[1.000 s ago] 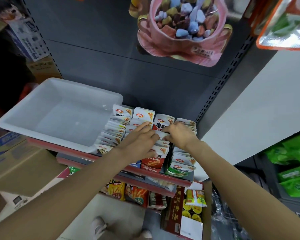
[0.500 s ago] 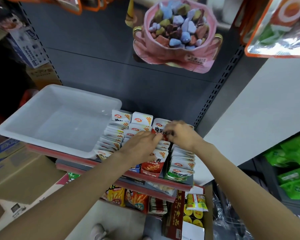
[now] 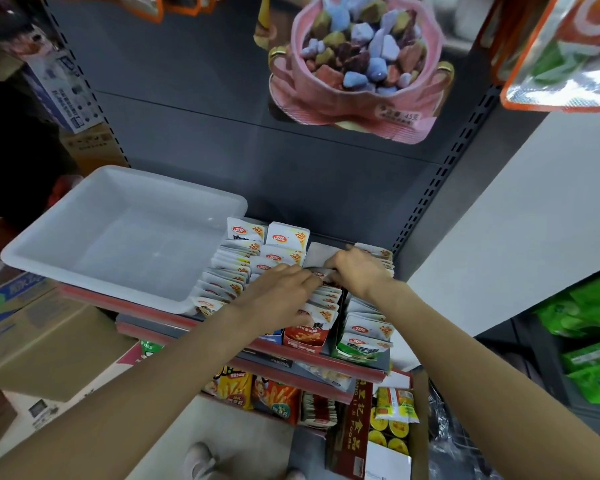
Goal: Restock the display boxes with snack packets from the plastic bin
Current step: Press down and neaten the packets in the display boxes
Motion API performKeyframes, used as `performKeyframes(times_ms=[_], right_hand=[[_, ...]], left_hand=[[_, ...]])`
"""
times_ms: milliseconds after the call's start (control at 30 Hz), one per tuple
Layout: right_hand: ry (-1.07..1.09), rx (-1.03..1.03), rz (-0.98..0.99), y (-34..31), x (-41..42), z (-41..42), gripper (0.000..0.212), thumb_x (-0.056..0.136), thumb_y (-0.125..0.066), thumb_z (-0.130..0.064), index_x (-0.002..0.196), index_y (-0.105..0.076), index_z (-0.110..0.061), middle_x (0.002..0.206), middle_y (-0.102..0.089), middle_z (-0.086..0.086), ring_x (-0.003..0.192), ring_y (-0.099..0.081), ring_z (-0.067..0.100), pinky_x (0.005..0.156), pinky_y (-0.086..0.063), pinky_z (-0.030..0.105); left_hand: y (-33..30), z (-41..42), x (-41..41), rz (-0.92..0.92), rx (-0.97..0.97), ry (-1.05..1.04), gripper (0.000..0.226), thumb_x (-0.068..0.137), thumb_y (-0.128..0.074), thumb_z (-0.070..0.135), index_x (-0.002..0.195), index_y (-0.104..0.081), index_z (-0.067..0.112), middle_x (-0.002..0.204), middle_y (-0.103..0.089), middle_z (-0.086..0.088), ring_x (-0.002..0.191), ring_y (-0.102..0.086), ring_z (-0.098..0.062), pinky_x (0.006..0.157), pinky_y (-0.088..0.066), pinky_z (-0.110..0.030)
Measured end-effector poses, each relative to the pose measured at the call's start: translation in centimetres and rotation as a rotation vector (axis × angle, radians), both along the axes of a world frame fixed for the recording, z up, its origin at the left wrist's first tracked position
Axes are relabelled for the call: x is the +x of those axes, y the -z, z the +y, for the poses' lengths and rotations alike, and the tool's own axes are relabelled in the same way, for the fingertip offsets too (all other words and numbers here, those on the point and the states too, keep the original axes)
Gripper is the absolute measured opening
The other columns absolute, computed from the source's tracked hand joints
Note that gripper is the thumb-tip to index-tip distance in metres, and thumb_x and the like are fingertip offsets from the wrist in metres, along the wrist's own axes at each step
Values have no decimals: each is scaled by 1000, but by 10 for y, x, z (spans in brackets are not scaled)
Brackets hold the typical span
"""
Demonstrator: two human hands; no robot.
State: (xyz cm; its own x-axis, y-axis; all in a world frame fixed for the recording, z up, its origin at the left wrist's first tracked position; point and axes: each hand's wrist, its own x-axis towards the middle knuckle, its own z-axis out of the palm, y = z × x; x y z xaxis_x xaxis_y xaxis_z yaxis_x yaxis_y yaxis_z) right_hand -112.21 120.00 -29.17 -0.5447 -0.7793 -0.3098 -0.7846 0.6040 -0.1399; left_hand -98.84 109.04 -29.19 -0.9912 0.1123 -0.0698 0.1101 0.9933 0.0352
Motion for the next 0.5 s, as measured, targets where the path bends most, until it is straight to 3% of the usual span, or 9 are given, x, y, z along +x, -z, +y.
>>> performKeyframes(times_ms=[100, 200, 333, 433, 500], right_hand=[[-42, -18, -87, -4, -5, 6, 13, 93, -55, -23, 85, -63, -18, 94, -63, 9, 102, -51, 26, 80, -38, 29], [-130, 26, -98, -8, -9, 13, 17, 94, -52, -21, 91, -67, -13, 96, -67, 7, 99, -55, 27, 110, -26, 35], [-184, 48, -135, -8, -1, 14, 36, 93, -45, -14, 123, -59, -27, 116, -65, 1, 103, -53, 23, 93, -32, 27], [-119, -21, -176, -3, -3, 15, 36, 93, -46, -24, 128, -55, -26, 119, -64, -1, 108, -52, 24, 106, -29, 37], [-95, -33, -169, 1, -5, 17, 31, 95, -46, -31, 122, -59, -28, 116, -65, -2, 106, -52, 26, 104, -33, 44]], left_hand=[[4, 6, 4, 49, -27, -17, 58, 89, -51, 41, 138, -36, 13, 133, -47, -4, 121, -42, -20, 104, -29, -31], [12, 11, 10, 57, -116, -9, 59, 74, -60, 45, 122, -55, 12, 113, -61, -3, 103, -56, -19, 94, -42, -32], [13, 10, 7, 68, -102, -6, 63, 67, -68, 45, 119, -57, 10, 112, -60, -3, 104, -57, -20, 95, -42, -32], [7, 8, 8, 129, -153, -17, 70, 54, -77, 48, 113, -64, 13, 113, -61, -3, 104, -60, -19, 95, -47, -31], [7, 9, 12, 134, -160, -42, 76, 59, -76, 49, 123, -60, 11, 123, -59, -6, 114, -57, -20, 102, -41, -33]])
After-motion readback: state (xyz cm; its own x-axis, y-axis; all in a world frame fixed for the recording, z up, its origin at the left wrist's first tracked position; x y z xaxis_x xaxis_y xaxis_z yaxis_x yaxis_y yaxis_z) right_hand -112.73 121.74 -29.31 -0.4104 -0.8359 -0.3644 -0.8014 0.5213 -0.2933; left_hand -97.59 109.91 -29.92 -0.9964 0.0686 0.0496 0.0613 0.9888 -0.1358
